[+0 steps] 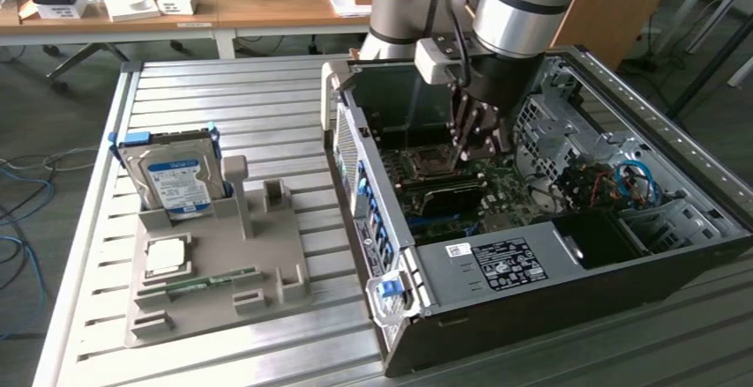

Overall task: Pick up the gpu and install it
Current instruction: 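Press down on the gpu until it lock into place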

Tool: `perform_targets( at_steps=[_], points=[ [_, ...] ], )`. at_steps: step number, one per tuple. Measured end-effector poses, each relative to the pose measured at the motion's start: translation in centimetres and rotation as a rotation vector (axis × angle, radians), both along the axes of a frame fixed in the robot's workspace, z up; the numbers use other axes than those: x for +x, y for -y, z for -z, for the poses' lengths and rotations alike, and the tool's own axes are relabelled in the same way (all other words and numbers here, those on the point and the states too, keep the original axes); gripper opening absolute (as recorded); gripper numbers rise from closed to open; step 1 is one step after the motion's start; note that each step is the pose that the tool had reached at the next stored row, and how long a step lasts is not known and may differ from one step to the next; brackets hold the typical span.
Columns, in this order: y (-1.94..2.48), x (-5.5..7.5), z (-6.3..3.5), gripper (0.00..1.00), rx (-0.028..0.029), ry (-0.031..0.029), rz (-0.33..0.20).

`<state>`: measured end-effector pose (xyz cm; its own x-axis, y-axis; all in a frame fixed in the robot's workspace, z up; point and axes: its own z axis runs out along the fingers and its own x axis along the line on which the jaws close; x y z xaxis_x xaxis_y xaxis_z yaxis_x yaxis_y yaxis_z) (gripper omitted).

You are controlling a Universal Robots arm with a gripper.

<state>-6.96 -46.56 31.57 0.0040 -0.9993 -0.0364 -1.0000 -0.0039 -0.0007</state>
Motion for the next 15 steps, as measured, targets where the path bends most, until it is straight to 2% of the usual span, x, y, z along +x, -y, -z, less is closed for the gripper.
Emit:
perform_targets(
  at_steps=[15],
  points=[
    [0.00, 0.00, 0.34, 0.11, 0.0003, 0.0002, 0.000]
  ],
)
